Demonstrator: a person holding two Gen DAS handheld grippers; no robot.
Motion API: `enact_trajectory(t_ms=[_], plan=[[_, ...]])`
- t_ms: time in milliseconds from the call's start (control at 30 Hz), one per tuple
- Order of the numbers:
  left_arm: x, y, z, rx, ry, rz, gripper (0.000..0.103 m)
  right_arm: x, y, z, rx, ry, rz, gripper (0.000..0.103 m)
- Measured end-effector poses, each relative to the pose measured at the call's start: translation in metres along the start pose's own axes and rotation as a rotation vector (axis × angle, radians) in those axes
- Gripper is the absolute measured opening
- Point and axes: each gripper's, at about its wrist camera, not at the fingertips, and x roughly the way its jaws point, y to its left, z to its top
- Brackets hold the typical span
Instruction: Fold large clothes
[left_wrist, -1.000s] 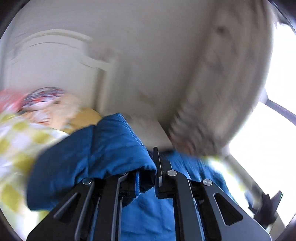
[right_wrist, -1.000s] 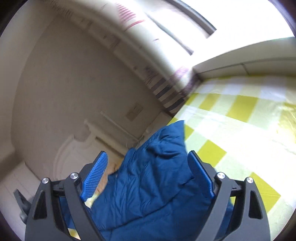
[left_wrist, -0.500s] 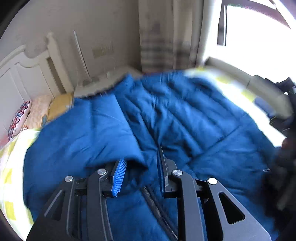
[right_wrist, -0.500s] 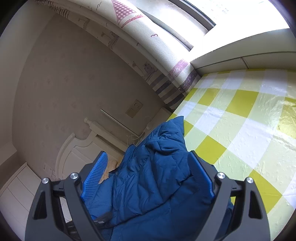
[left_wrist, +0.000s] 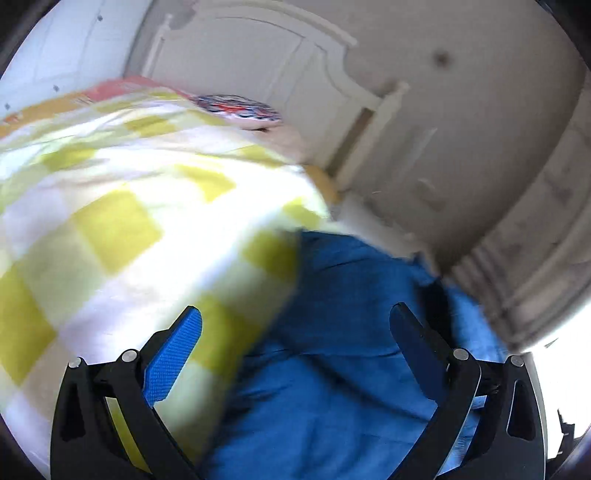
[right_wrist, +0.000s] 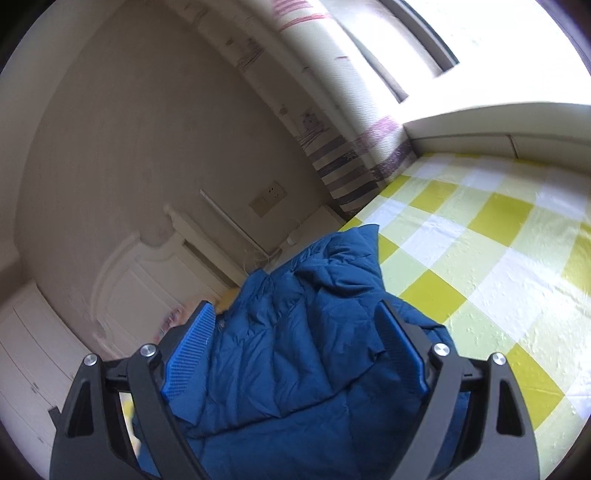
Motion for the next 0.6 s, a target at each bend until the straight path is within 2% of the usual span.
enact_trajectory(t_ms=[133,200,233,300,400,467,533,600], plan=[[0.005,0.002,-0.005,0.008,0.030,0.021,0.097,0.016,0.030,-0.010,-0.167,0.069,-0.051,0.088],[0.015,-0.008,-0.008,0.051,0.065,0.038,0.097,0.029,0.049,-0.017,-0.267,0.142,-0.078,0.088],[0.018,-0.012,-0.009,0.074,0.084,0.042,0.097,0.040,0.062,-0.024,-0.346,0.216,-0.098,0.088],[0.019,-0.020,-0.012,0.116,0.084,0.049,0.097,0.052,0.088,-0.041,-0.499,0.291,-0.127,0.088],[0.016,-0.028,-0.015,0.144,0.069,0.047,0.097,0.058,0.144,-0.079,-0.774,0.343,-0.090,0.087],[0.015,-0.029,-0.015,0.140,0.065,0.042,0.097,0.062,0.172,-0.100,-0.903,0.364,-0.072,0.087],[0.017,-0.028,-0.015,0.132,0.066,0.036,0.098,0.072,0.197,-0.121,-1.037,0.368,-0.097,0.087],[0.016,-0.026,-0.016,0.130,0.062,0.034,0.098,0.084,0.211,-0.132,-1.101,0.363,-0.115,0.085]])
